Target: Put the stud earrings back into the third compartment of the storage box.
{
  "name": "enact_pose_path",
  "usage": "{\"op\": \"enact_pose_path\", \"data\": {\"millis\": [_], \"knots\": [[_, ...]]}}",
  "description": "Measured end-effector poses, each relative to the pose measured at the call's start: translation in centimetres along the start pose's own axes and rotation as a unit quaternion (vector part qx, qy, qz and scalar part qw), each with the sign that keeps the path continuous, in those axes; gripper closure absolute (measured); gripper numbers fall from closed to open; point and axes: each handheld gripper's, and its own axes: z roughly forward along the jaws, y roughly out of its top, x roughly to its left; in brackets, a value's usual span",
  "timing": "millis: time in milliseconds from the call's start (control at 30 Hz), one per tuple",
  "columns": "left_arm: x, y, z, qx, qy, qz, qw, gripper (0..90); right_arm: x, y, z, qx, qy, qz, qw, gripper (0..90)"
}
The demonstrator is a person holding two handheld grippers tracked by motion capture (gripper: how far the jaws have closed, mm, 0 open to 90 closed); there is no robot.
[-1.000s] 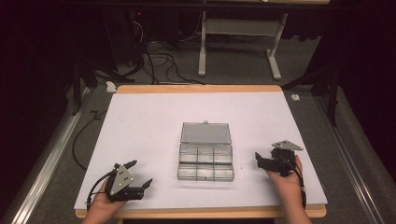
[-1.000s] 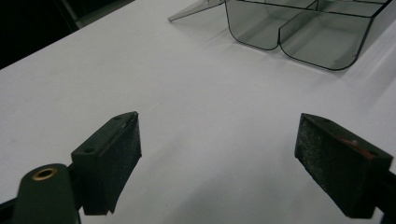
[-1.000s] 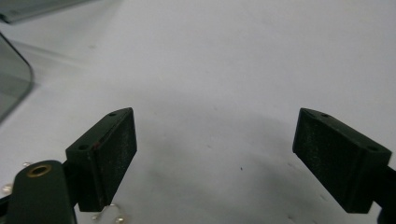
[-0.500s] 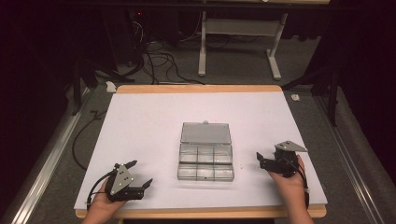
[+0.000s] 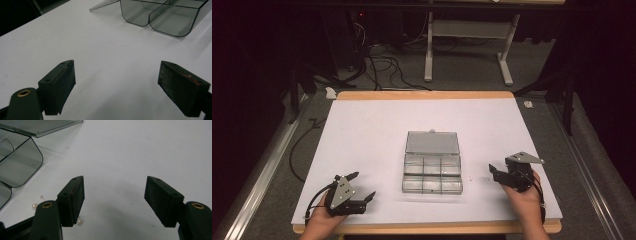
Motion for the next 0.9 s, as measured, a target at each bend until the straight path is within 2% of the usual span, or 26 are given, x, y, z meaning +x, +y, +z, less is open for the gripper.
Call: {"op": "enact_pose_path", "data": {"millis": [133,267,533,667,800,900], "knots": [[0.0,0.0,0.0,0.0,0.0,0.002,1.0,15.2,0.3,0.2,-0.3,-0.003,0.0,0.004,1.0,33.6],[0.0,0.0,0.0,0.0,0.0,0.001,1.0,15.2,0.6,0.4,-0.4,0.011,0.007,0.007,0.9999,34.6],[-0.1,0.0,0.0,0.002,-0.002,0.002,1.0,15.2,1.0,0.4,-0.7,0.06,0.011,0.004,0.9981,41.4],[-0.1,0.0,0.0,0.002,0.001,0.005,1.0,15.2,0.9,0.4,-0.8,0.073,0.016,0.006,0.9972,45.4],[-0.1,0.0,0.0,0.0,0.003,0.003,1.0,15.2,0.7,0.3,-1.2,0.086,0.025,0.01,0.996,55.1],[-0.1,0.0,0.0,0.0,0.002,0.003,1.0,15.2,0.5,0.2,-1.5,0.089,0.028,0.01,0.9956,56.4]]}}
